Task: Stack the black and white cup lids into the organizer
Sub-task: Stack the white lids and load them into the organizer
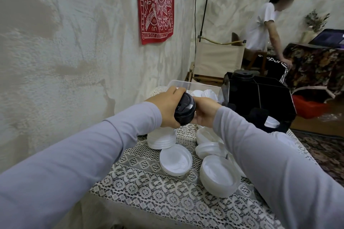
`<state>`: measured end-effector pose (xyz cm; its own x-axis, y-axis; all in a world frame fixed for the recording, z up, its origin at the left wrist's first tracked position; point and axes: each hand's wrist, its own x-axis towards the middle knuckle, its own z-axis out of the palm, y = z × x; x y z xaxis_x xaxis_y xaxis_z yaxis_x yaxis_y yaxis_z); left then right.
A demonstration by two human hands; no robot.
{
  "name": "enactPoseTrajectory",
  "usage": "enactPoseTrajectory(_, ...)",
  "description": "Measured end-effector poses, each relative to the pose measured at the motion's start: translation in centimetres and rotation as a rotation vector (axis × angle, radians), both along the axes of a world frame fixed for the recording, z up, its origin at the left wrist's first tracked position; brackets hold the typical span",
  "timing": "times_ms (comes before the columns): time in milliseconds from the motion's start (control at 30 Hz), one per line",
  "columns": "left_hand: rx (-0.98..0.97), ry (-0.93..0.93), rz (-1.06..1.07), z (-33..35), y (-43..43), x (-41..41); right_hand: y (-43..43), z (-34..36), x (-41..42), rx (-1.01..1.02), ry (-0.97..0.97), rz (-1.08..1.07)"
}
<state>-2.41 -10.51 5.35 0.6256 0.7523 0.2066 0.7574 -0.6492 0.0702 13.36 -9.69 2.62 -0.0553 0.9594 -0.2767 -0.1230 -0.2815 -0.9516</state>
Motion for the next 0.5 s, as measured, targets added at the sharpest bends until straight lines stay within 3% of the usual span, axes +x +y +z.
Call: enactPoseTrajectory(500,-0.056,0.074,0.058,-0.7,0.1,0.3,-0.2,0.1,-1.4,-0.021,0.041,0.043)
